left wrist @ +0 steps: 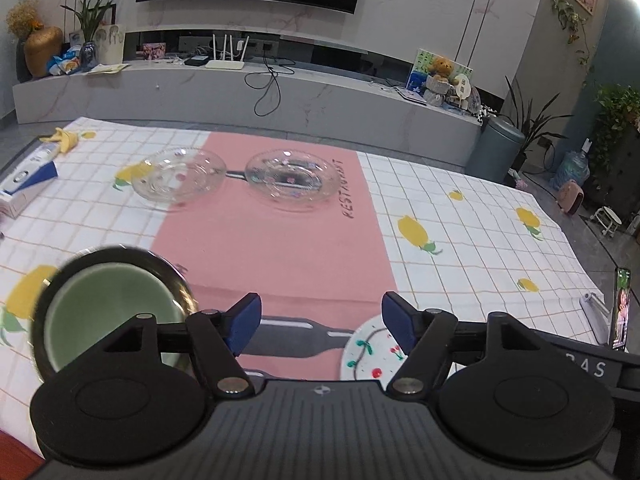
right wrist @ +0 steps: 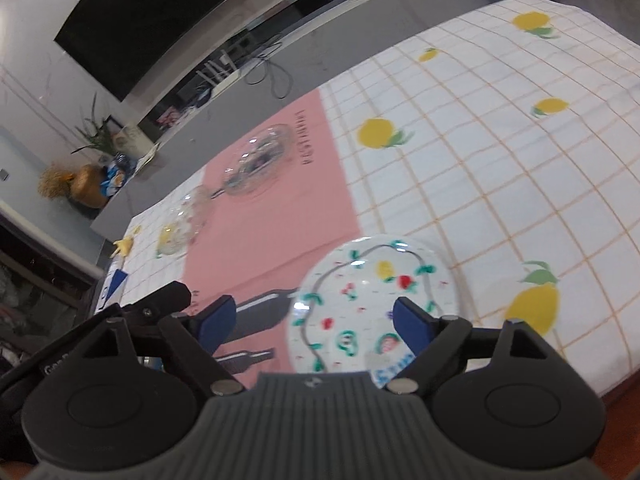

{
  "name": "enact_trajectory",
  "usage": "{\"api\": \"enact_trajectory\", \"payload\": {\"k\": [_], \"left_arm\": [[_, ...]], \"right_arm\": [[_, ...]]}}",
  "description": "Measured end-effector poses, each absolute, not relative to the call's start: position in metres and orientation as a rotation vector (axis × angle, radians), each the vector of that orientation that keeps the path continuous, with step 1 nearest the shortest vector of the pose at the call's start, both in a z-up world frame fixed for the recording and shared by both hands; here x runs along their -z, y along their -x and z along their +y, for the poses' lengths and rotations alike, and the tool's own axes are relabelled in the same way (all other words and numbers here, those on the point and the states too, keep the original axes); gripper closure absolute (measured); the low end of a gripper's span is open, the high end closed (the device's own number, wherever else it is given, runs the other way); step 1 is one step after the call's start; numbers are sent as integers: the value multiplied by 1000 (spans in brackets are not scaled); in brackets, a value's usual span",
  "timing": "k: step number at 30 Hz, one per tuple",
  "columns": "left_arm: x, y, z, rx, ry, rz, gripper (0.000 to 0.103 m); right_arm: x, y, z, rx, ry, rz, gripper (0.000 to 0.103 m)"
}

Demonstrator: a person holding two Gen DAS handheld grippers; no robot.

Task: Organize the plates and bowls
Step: 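Move both tools to the larger clear glass plate, then close both tools on the clear glass plate rim and lift it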

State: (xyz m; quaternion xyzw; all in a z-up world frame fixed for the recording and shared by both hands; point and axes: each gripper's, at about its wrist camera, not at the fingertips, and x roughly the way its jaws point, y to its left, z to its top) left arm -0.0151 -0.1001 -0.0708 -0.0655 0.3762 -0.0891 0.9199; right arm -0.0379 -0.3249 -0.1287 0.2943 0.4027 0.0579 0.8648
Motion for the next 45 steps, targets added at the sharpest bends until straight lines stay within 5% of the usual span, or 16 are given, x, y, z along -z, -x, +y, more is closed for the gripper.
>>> {"api": "enact_trajectory", "payload": {"k": [24, 45], "left_arm": [[26, -89, 21, 223, 94, 762, 22], [119, -217, 108, 227, 229, 846, 31]], "right_arm": [[104, -93, -241, -244, -433, 875, 23], [162, -246, -142, -474, -417, 881, 30]]}}
